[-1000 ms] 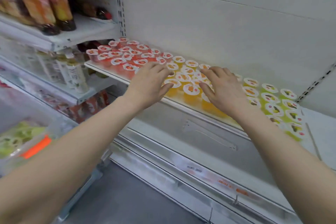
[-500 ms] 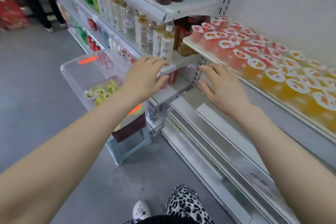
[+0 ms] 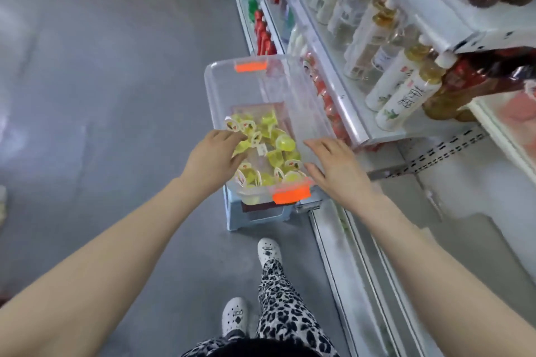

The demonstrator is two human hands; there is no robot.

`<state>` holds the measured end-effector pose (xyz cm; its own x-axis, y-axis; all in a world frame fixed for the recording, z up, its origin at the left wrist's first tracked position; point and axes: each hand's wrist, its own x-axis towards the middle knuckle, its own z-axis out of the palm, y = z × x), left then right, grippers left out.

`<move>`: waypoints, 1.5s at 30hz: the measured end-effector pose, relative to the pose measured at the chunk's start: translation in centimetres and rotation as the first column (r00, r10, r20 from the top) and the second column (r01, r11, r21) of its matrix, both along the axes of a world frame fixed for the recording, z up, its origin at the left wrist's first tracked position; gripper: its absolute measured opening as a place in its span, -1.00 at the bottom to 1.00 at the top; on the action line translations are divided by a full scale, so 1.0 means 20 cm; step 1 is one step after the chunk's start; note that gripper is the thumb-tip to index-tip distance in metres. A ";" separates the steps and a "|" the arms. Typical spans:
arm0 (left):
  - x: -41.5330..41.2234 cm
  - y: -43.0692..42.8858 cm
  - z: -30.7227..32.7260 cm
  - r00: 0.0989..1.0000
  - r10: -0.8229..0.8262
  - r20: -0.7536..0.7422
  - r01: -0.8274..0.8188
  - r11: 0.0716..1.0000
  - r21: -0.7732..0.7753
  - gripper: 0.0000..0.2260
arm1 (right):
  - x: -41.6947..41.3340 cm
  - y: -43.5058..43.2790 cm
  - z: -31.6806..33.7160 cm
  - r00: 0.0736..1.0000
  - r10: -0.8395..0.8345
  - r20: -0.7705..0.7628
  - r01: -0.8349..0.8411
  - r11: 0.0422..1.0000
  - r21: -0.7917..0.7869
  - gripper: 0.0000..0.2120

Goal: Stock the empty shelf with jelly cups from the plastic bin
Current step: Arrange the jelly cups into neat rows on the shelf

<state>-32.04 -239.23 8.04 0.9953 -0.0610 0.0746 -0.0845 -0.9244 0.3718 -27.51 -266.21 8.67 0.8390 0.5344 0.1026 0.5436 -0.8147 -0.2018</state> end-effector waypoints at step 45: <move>0.95 -0.14 -0.70 0.800 0.142 -0.583 0.072 0.941 0.329 -0.52 | 1.02 0.29 -0.33 0.979 0.178 -0.099 -0.165 0.978 0.129 -0.58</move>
<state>-13.04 -242.12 -5.99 0.8364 0.0613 -0.5447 0.0867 -0.9960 0.0211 -7.08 -260.33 2.03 0.7454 0.6609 0.0875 0.6427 -0.6775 -0.3577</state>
